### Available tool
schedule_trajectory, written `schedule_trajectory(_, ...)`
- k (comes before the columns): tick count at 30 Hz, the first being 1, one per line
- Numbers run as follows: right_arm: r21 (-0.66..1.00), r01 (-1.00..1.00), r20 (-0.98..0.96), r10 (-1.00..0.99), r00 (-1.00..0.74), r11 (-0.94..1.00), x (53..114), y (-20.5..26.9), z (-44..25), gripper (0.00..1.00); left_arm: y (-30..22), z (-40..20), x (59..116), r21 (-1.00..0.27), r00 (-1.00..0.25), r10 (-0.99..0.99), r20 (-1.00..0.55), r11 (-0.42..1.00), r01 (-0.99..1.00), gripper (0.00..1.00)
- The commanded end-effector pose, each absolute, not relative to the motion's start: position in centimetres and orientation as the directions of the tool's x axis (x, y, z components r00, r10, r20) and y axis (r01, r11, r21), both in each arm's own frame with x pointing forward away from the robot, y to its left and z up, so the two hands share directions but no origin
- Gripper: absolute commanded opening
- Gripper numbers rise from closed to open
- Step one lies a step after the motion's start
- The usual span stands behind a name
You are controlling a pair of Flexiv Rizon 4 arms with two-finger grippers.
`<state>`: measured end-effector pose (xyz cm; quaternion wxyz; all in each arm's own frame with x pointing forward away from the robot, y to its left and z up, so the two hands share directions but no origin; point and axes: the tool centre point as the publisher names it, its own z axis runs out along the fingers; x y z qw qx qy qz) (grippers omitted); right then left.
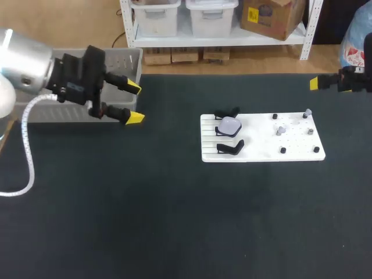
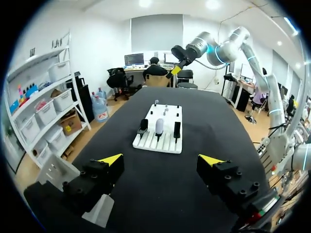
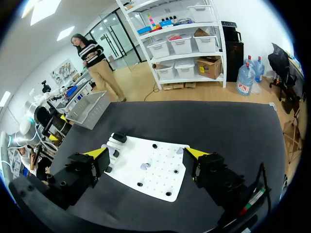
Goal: Pick up each earbud case from the left stands, insert the matching earbuds, close the lid, and place the case in the box.
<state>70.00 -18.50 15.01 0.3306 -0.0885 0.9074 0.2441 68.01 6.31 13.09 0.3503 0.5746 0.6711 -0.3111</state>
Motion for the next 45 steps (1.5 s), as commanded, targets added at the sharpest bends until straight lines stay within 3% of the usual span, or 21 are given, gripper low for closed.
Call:
schedule_trajectory(1, 0.384, -0.322, -0.643, 0.0, -0.766, 0.865, 70.0, -18.5, 15.0, 1.0, 5.8, 12.7, 69.1, -0.051, -0.095, 0.558, -0.824, 0.094, 0.994, 1.0)
schedule_trajectory(15, 0.384, -0.322, -0.643, 0.0, -0.766, 0.865, 70.0, -18.5, 15.0, 1.0, 6.1, 12.1, 68.7, -0.04, -0.092, 0.542, -0.835, 0.108, 0.993, 1.0)
schedule_trajectory(45, 0.384, -0.322, -0.643, 0.0, -0.766, 0.865, 70.0, -18.5, 15.0, 1.0, -4.2, 6.2, 69.8, -0.053, -0.025, 0.435, -0.9, -0.052, 0.997, 1.0)
